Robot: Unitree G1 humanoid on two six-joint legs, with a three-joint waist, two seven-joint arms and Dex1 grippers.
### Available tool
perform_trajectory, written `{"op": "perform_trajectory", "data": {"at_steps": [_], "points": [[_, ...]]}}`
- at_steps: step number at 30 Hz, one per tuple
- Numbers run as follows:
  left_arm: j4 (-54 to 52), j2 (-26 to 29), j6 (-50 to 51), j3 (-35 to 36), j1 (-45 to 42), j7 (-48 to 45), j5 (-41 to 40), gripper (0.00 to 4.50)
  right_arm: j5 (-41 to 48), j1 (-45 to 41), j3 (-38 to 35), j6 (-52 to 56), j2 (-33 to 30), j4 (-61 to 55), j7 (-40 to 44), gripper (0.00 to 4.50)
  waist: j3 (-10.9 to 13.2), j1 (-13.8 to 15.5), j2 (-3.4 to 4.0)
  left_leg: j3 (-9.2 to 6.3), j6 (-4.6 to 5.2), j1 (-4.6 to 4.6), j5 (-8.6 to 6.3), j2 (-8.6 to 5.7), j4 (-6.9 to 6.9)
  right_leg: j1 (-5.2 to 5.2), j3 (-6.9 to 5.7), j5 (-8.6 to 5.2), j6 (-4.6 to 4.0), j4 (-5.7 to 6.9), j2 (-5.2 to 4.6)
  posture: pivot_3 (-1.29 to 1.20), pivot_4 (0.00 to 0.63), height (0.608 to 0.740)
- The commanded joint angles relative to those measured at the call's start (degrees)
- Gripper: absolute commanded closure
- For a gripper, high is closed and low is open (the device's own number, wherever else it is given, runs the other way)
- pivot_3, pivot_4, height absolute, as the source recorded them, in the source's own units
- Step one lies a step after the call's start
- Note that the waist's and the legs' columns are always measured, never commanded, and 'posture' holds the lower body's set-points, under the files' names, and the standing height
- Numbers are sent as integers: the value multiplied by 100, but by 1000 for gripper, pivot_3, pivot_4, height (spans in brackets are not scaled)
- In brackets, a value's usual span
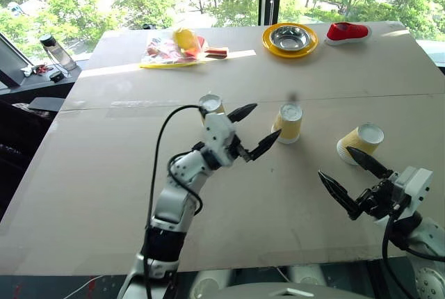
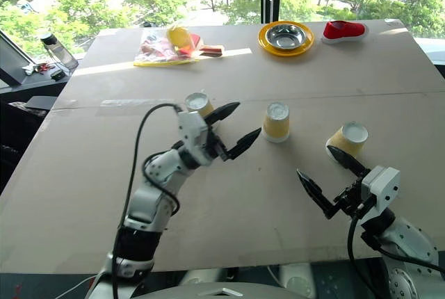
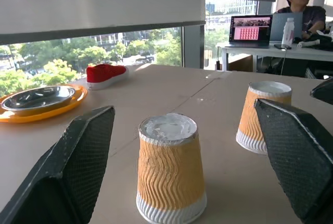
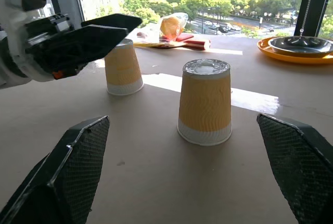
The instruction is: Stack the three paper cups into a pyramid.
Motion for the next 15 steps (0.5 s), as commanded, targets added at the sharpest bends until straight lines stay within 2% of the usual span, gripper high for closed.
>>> {"op": "perform_trajectory", "data": {"at_steps": [1,3,6,11,15], "points": [[-697,153,27,593,794,576,38,86,281,-207,28,-112,-113,-129,293,0,-3,42,2,-1,0,3,0,0,0,1,-2,1,-1,-1,1,0,150,732],[-518,141,313,852,1031,1142,306,86,309,-345,71,-91,-178,-64,414,0,-5,93,6,4,3,12,-2,-1,-1,9,1,3,-6,-5,0,0,150,732],[-123,192,453,973,770,1586,626,86,351,-474,114,-76,-245,-4,551,0,-4,165,3,0,20,14,-12,-1,-2,9,-3,4,-7,-2,5,0,150,732],[724,220,205,975,-49,1874,976,86,501,-673,201,-22,-301,29,731,0,-6,245,-1,-2,-3,10,1,-1,-1,9,-8,7,-10,-3,6,0,150,732],[1250,230,37,800,-366,1657,1005,86,500,-792,247,56,-350,5,698,0,-9,172,-2,4,-5,8,2,0,-1,7,-1,7,-10,-6,5,0,150,732]]}}
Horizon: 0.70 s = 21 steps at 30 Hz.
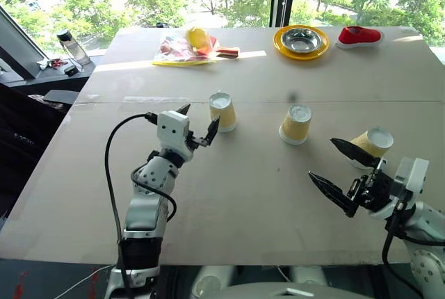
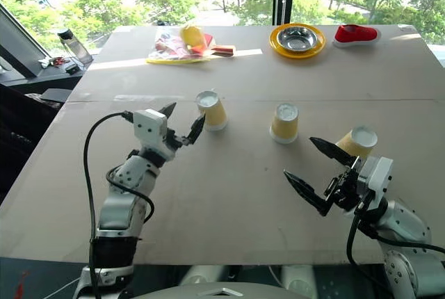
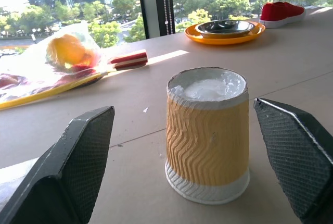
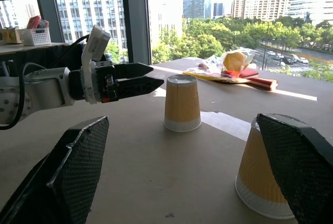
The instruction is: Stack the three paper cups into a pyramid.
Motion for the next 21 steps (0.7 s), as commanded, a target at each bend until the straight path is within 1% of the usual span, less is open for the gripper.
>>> {"op": "perform_trajectory", "data": {"at_steps": [1,4,8,12,17,18,19,21], "points": [[369,32,-257,-131,-162,-216,7,86,101,-102,0,51,-70,-158,-12,0,0,-61,0,-2,0,-7,0,0,-1,-5,-1,0,0,-2,0,0,150,732],[762,12,-365,-162,-377,-346,-54,86,120,-138,-16,93,-97,-179,-20,0,0,-94,0,-5,-1,-11,0,1,-4,-8,-4,0,0,-7,0,0,150,732],[1746,-97,-821,-130,-1021,-276,36,86,127,-198,66,163,-74,-238,-64,0,0,-82,-2,-7,-1,-10,1,1,-1,-6,-9,1,0,1,1,0,150,732],[2366,-205,-1140,-130,-1390,-322,6,86,120,-227,145,204,-53,-302,-131,0,-1,-92,-4,-5,-1,-10,1,0,3,-4,-8,1,0,1,-1,0,150,732],[2827,-247,-1359,-106,-1606,-435,-44,86,9,-285,233,222,7,-375,-338,0,-1,-117,-5,-6,-1,-13,1,1,1,-10,-6,1,0,0,1,0,150,732],[2861,-249,-1386,-101,-1609,-462,-55,610,-70,-296,271,208,53,-397,-428,0,-2,-117,-6,-6,-1,-13,1,2,1,-10,-6,1,0,0,1,0,150,732],[2866,-247,-1412,-108,-1607,-486,-52,855,-86,-284,307,205,111,-441,-504,0,-2,-114,-6,-8,-1,-13,1,2,1,-11,-7,1,0,0,1,0,150,732],[2837,-274,-1386,-149,-1642,-554,-71,1742,-99,-227,320,214,168,-511,-622,0,-2,-102,-6,-8,-1,-13,1,2,1,-11,-7,1,0,1,1,0,150,732]]}}
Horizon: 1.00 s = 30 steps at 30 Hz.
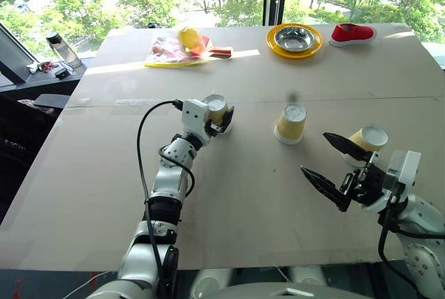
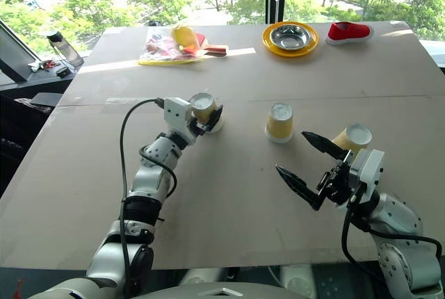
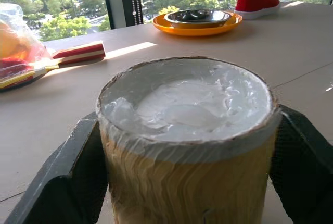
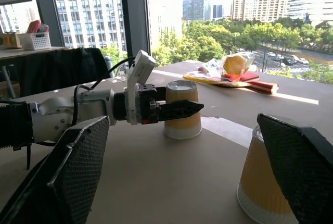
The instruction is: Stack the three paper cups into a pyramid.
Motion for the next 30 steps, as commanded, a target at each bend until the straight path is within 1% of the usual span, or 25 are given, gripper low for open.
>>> {"op": "perform_trajectory", "data": {"at_steps": [1,5,7,9,15,20,27,29,30], "points": [[-127,-38,-70,4,-120,-170,-138,2045,-18,76,17,-33,73,-366,-228,0,0,7,0,0,0,0,0,0,0,0,0,0,0,0,0,0,150,732],[-258,-209,122,-192,-206,-652,-369,2045,-98,230,-107,-4,66,-462,-470,0,0,26,-1,0,0,-2,0,-1,2,1,-1,0,0,0,-1,0,150,732],[-173,-310,171,-312,-309,-824,-353,2045,-201,326,-183,-35,103,-489,-653,0,-1,22,-2,-3,0,-3,0,-1,3,1,-4,0,0,0,0,0,150,732],[-39,-423,160,-443,-441,-988,-316,2045,-272,488,-247,-60,167,-512,-825,0,0,23,-2,-2,0,-4,0,-2,3,1,-4,0,0,0,0,0,150,732],[646,-747,55,-625,-913,-1227,-193,2045,-528,896,-265,-260,207,-498,-876,0,-2,-34,-3,2,0,-2,0,-2,3,0,0,0,0,4,2,0,150,732],[819,-733,-19,-667,-1018,-1389,-141,2045,-606,979,-281,-410,239,-446,-853,0,-2,-94,-4,0,0,-2,0,-1,4,0,0,0,1,6,3,0,150,732],[735,-669,43,-616,-902,-1521,-176,2045,-681,1110,-231,-584,300,-396,-820,0,-2,-106,-4,-2,0,-2,0,-1,4,0,-1,0,1,6,3,0,150,732],[668,-677,60,-622,-843,-1551,-195,1093,-684,1120,-242,-618,304,-371,-803,0,-2,-107,-4,-1,0,-2,0,-2,5,0,-1,0,1,6,3,0,150,732],[647,-682,64,-625,-822,-1558,-196,767,-682,1123,-250,-629,304,-363,-795,0,-2,-107,-4,-1,0,-2,0,-1,5,0,-1,0,1,6,3,0,150,732]]}}
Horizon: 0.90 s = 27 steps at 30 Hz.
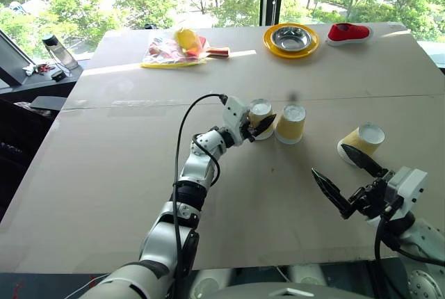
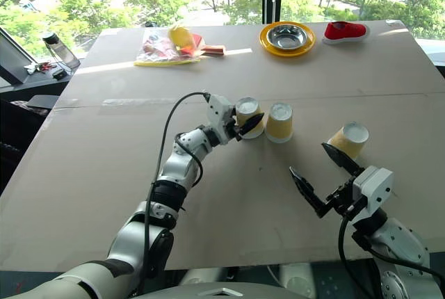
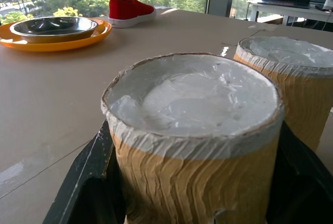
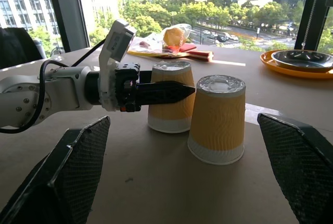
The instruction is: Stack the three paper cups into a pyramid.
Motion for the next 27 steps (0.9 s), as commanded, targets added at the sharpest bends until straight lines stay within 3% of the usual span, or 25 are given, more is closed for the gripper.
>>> {"op": "perform_trajectory", "data": {"at_steps": [1,9,14,17,21,24,27], "points": [[-268,-20,-55,22,74,-95,-104,174,29,24,-79,-189,15,-98,28,0,0,-1,0,0,0,0,0,0,0,0,0,0,0,0,0,0,150,732],[-1014,87,-159,73,333,-42,-123,75,31,34,-333,-429,57,38,-6,0,0,-4,0,0,0,0,0,0,0,0,1,0,0,1,0,0,150,732],[-2306,311,178,247,693,-19,-507,75,-173,-280,-920,-786,107,375,-305,0,-1,-18,2,2,0,1,0,1,1,0,4,0,0,3,0,0,150,732],[-3609,566,706,475,889,-14,-1078,75,-293,-654,-1221,-460,167,692,-933,0,-1,-35,2,2,-1,3,0,2,1,0,5,0,-1,6,1,0,150,732],[-4933,1388,2318,212,1259,-666,-2131,75,-617,-1203,-1214,-151,112,1299,-1340,0,-14,-28,18,5,-1,6,1,5,1,0,9,0,-1,6,2,0,150,732],[-5473,2355,3294,135,1293,-1227,-2544,75,-605,-1530,-1264,25,82,1721,-1449,0,-17,-31,27,7,-1,10,1,5,-3,1,12,0,-2,9,5,0,150,732],[-5735,2953,3974,255,1102,-1309,-2857,75,-334,-1744,-1197,200,49,1927,-1228,0,-16,-31,28,7,-2,14,1,7,-8,0,14,0,-3,11,9,0,150,732]]}}
